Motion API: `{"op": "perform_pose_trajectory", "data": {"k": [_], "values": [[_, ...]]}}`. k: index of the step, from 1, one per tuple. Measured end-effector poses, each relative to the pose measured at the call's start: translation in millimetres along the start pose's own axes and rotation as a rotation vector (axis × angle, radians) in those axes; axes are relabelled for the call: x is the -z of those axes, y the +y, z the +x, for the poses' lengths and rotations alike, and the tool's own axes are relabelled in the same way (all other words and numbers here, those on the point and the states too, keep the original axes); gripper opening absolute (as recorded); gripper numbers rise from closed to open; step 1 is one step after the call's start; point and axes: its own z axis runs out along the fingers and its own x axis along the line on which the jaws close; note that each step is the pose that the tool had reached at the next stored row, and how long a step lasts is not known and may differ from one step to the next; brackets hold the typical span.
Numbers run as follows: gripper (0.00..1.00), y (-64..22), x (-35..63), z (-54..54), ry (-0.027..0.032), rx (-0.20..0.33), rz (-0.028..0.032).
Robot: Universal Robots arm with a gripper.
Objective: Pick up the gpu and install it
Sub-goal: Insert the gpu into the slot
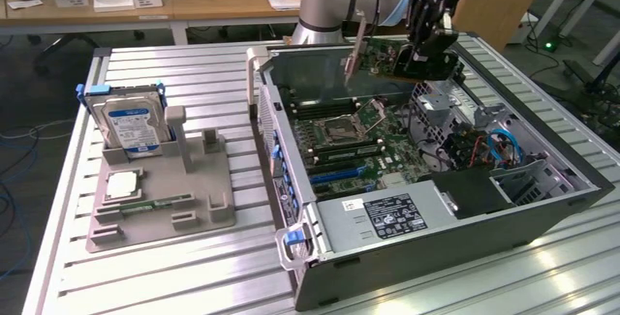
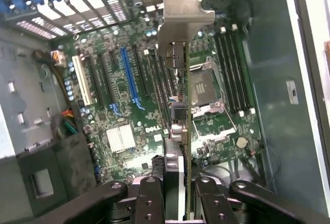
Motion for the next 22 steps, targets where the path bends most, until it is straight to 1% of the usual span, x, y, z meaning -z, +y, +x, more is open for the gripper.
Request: {"op": "perform_pose_trajectory", "data": {"k": [12, 17, 18, 19, 20, 22], "values": [[0.28, 0.0, 0.0, 0.0, 0.0012, 0.206, -0.0033], [0.28, -0.2, 0.0, -0.1, 0.0012, 0.212, -0.0034], [0.28, -0.1, -0.2, -0.1, 0.0009, 0.211, -0.0012], [0.28, 0.7, -0.6, 0.0, -0.0006, 0.212, 0.0103], [0.28, 1.1, -1.8, 0.1, -0.002, 0.212, 0.016], [0.28, 1.5, -4.6, 0.3, -0.0023, 0.212, 0.0202]]}}
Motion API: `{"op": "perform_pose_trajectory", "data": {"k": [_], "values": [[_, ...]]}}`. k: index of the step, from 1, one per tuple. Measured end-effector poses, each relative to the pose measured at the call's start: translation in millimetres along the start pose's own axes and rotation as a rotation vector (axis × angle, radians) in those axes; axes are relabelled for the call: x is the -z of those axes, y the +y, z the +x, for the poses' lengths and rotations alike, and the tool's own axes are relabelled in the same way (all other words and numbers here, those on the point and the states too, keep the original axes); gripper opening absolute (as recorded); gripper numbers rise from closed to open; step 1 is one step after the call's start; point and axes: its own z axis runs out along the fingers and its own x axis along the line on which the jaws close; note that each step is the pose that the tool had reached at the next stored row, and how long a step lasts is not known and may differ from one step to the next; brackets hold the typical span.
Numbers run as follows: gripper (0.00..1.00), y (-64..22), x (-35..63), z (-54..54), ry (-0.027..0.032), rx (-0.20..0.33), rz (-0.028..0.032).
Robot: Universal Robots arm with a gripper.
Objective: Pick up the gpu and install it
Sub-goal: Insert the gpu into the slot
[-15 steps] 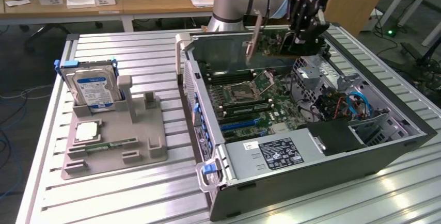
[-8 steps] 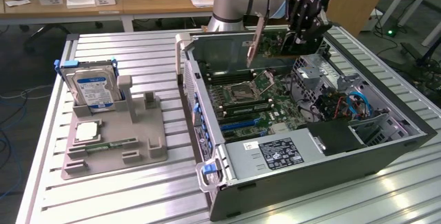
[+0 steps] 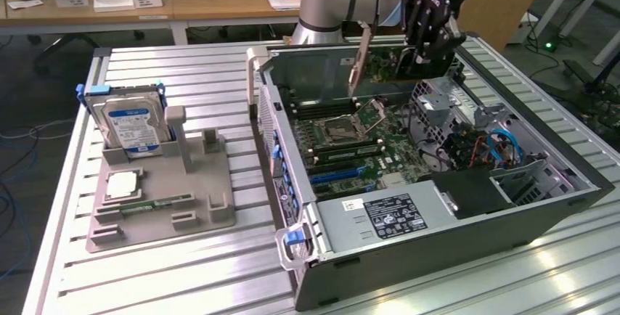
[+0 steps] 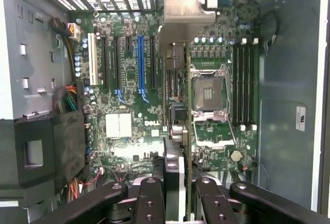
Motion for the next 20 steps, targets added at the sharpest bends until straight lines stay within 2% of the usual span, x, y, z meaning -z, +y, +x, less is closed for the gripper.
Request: {"op": "perform_pose_trajectory", "data": {"k": [3, 7, 8, 10, 11, 12, 13, 14, 20], "values": [[0.28, 1.2, -5.3, 0.1, -0.0002, 0.0, 0.0023], [0.28, 6.0, -7.4, 0.1, -0.001, -0.004, 0.0258], [0.28, 7.3, -8.4, 0.2, -0.0014, -0.004, 0.0294], [0.28, 8.2, -10.8, 2.3, -0.0023, -0.004, 0.0299], [0.28, 8.3, -11.6, 3.7, -0.0059, -0.005, 0.0297], [0.28, 8.4, -12.1, 4.7, -0.0127, -0.005, 0.0295], [0.28, 8.6, -13.0, 5.2, -0.0171, -0.005, 0.0293], [0.28, 8.7, -13.8, 5.2, -0.0185, -0.005, 0.0294], [0.28, 8.5, -16.4, 6.8, -0.0182, -0.005, 0.0291]]}}
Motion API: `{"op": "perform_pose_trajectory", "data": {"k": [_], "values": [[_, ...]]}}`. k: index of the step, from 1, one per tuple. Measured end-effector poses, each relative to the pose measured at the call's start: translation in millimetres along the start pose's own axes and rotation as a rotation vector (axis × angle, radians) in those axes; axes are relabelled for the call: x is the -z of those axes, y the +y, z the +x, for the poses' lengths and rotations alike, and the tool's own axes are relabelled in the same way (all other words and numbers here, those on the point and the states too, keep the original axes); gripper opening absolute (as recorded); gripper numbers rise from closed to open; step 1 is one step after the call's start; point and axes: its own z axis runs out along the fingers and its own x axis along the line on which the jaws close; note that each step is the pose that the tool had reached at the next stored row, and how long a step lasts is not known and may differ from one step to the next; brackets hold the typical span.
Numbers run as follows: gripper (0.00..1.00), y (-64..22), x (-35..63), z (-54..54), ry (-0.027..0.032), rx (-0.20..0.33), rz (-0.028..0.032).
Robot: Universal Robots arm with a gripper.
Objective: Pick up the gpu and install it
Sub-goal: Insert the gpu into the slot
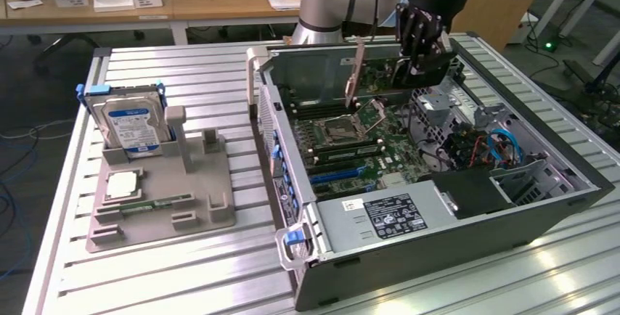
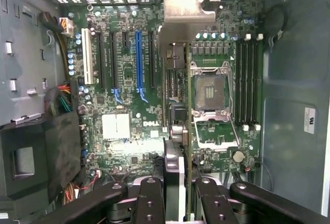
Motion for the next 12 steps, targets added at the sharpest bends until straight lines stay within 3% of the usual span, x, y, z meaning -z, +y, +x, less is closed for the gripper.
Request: {"op": "perform_pose_trajectory", "data": {"k": [5, 12], "values": [[0.28, 2.3, -4.1, 3.9, 0.0, -0.001, 0.0001], [0.28, 14.5, -9.9, 4.7, 0.0, 0.0, 0.0002]]}}
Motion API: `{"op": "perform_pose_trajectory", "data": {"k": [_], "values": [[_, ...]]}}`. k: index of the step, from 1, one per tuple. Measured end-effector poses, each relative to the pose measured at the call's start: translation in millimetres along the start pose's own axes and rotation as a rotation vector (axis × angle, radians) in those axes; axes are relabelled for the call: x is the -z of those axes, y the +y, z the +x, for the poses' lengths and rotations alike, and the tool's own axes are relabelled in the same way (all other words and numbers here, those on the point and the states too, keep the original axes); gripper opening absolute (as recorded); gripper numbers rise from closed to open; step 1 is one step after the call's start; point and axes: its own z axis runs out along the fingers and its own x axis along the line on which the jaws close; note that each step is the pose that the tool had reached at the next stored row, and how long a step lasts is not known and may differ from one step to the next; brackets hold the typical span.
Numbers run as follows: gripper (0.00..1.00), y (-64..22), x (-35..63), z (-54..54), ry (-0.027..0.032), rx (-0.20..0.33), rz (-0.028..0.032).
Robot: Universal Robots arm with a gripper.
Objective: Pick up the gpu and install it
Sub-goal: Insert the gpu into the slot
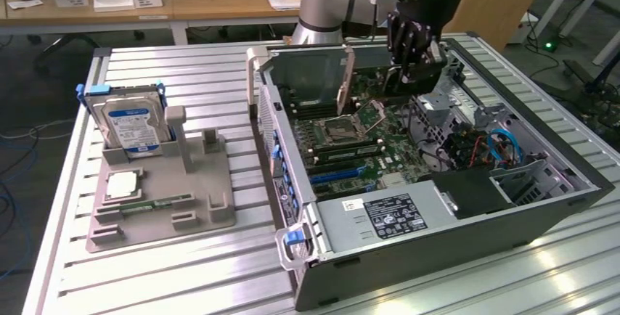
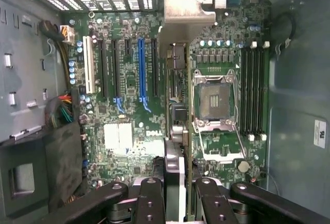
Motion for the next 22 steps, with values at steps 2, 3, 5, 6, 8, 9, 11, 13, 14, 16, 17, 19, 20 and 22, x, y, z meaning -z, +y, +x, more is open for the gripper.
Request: {"op": "perform_pose_trajectory", "data": {"k": [2, 3, 5, 6, 8, 9, 11, 13, 14, 16, 17, 19, 20, 22], "values": [[0.28, 0.9, -1.7, 0.4, 0.0, 0.0, 0.0001], [0.28, 0.9, -2.6, 0.8, 0.0, 0.0, 0.0], [0.28, 1.0, -4.8, 2.2, 0.0, 0.0, -0.0001], [0.28, 1.0, -5.9, 3.0, 0.0, 0.0, 0.0], [0.28, 1.1, -8.8, 4.9, 0.0, 0.0, 0.0], [0.28, 1.2, -10.4, 5.3, 0.0, 0.0, 0.0], [0.28, 1.4, -13.1, 5.5, -0.0001, 0.0, 0.0], [0.28, 1.3, -13.8, 5.5, 0.0, 0.0, 0.0], [0.28, 1.3, -14.1, 5.5, -0.0002, 0.0, 0.0005], [0.28, 1.4, -15.9, 5.7, -0.0007, 0.0, 0.0013], [0.28, 1.4, -17.2, 5.8, -0.0005, 0.0, 0.0012], [0.28, 1.6, -20.3, 5.9, -0.0004, 0.0, 0.0012], [0.28, 1.7, -22.3, 6.0, -0.0004, 0.0, 0.0012], [0.28, 1.9, -25.8, 6.1, -0.0006, 0.0, 0.0013]]}}
